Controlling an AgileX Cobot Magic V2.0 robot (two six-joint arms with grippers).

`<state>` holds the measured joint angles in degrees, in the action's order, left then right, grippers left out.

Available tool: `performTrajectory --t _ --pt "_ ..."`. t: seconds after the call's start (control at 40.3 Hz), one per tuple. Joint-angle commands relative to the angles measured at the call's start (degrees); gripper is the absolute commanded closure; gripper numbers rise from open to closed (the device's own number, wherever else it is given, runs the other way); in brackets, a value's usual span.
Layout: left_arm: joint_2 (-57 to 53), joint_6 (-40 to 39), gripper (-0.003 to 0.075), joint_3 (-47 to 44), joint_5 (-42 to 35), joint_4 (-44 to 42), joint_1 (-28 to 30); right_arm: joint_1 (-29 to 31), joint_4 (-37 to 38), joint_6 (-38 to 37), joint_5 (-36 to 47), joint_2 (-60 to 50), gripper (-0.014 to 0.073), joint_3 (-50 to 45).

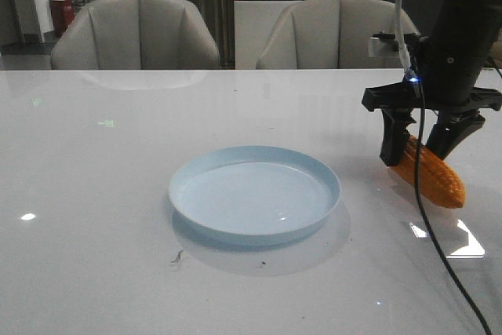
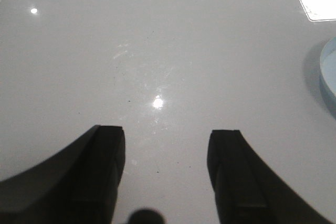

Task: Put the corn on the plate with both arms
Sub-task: 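Lift the corn with the right gripper and carry it over the plate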

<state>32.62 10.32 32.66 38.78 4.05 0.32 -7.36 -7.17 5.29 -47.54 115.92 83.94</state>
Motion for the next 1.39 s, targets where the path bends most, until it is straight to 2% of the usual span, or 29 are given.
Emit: performTrajectory --t 0.0,0.149,0.397,0.57,0.719,1.141,1.364 --pt "0.11 0.02 0.0298 1.65 -3.91 0.78 0.10 0.12 -0.28 0.12 -0.91 -2.57 0.0401 1.32" --pt "0.11 0.02 0.0298 1.65 -3.91 0.78 0.10 0.12 -0.28 0.18 -2.53 -2.65 0.0398 3.55" --pt "0.11 0.02 0.0298 1.65 -4.02 0.78 0.10 -0.58 -0.79 3.10 -10.77 -2.65 0.0398 17.04" --pt "0.11 0.02 0.0298 1.65 -4.10 0.78 0.10 -3.61 -0.79 7.51 -15.85 -2.65 0.0398 26.77" --pt "0.11 0.02 0.0298 1.65 -4.44 0.78 0.10 -7.39 -1.94 9.98 -19.00 -2.65 0.0398 31.19" --pt "0.11 0.02 0.0298 1.65 -4.44 0.78 0.10 -18.49 -3.59 9.98 -19.30 0.02 0.0398 31.89" --pt "0.11 0.02 0.0298 1.65 -4.44 0.78 0.10 -21.26 -3.65 9.98 -20.68 4.79 0.0398 31.90"
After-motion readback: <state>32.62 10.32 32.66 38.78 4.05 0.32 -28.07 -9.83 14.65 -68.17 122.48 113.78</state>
